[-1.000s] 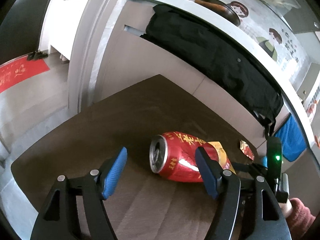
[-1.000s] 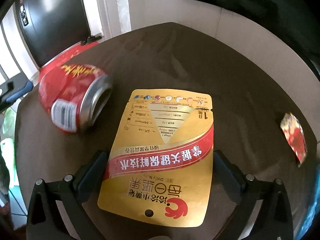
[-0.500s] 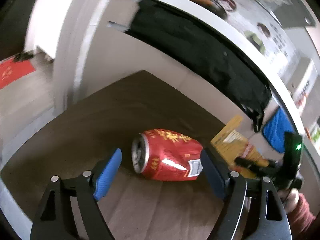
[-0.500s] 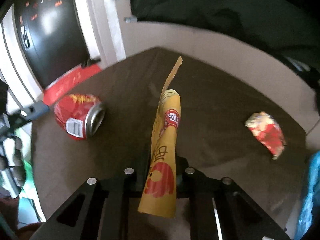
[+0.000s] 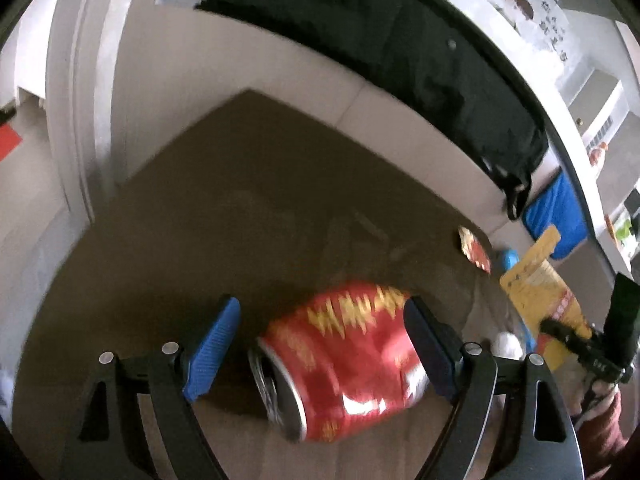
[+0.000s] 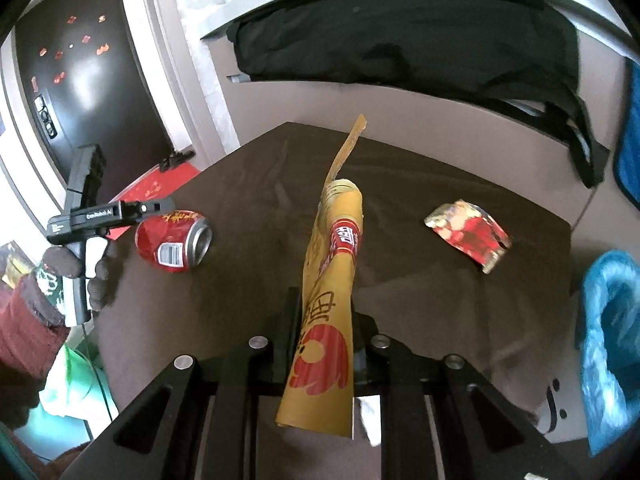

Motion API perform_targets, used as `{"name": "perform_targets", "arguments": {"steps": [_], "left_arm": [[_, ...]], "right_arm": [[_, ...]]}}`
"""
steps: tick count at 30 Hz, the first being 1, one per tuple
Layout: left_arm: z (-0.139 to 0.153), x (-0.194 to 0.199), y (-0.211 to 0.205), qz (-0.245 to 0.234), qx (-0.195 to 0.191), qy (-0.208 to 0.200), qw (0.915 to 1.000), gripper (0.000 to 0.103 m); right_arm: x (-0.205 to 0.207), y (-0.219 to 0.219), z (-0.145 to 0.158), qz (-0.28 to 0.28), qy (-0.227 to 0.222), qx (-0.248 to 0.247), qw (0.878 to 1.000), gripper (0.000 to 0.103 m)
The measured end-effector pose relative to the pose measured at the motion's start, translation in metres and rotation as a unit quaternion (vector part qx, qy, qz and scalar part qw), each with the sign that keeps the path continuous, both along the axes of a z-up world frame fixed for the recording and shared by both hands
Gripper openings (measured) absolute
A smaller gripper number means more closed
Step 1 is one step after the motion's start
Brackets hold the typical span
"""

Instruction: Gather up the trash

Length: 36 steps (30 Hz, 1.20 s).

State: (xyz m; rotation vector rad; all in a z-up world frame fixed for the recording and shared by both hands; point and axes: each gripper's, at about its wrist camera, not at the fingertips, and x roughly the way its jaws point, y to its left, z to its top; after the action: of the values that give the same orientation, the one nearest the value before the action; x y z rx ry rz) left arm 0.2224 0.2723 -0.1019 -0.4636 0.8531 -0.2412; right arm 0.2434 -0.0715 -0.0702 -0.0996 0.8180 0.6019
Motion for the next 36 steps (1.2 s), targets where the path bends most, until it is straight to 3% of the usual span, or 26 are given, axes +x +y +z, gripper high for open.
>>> {"name": "perform_targets", "arguments": {"steps": [5,9,15,19,23,29,36], "left_arm": [[0.0,-0.038,-0.027,0.002,0.019,-0.002,0.9998,0.084],[-0.004,-0.053,-0.042,0.03,-0.006,-0.017,0.9994,0.084],[-0.015,-0.038,-0.044,0.128,-0.002,-0.007,0.9918,0.083],[-0.017,-0.034,-0.046,0.162,-0.012,0.012,0.9866,0.083],[-0.015,-0.041,-0.064,0.157,-0.02,0.018,0.9872,0.066],[0.009,-0.055,-0.1,0.133,0.063,-0.036,0.9884,0.063],[0.053,-0.066,-0.128,0.118,0.123,-0.107,0.9794,0.063]], "right_arm": [[-0.006,-0.017,0.001,-0.009,-0.001,0.001,1.0,0.016],[-0.014,-0.021,0.005,-0.014,-0.013,0.007,1.0,0.016],[-0.029,-0.024,0.009,-0.01,-0.026,0.01,1.0,0.017],[-0.035,-0.033,0.009,-0.018,-0.034,0.012,0.999,0.018],[-0.034,-0.042,0.008,-0.027,-0.038,0.019,0.999,0.018],[-0.035,-0.052,0.015,-0.036,-0.048,0.029,0.998,0.018],[-0.036,-0.061,0.02,-0.046,-0.057,0.04,0.996,0.018]]}}
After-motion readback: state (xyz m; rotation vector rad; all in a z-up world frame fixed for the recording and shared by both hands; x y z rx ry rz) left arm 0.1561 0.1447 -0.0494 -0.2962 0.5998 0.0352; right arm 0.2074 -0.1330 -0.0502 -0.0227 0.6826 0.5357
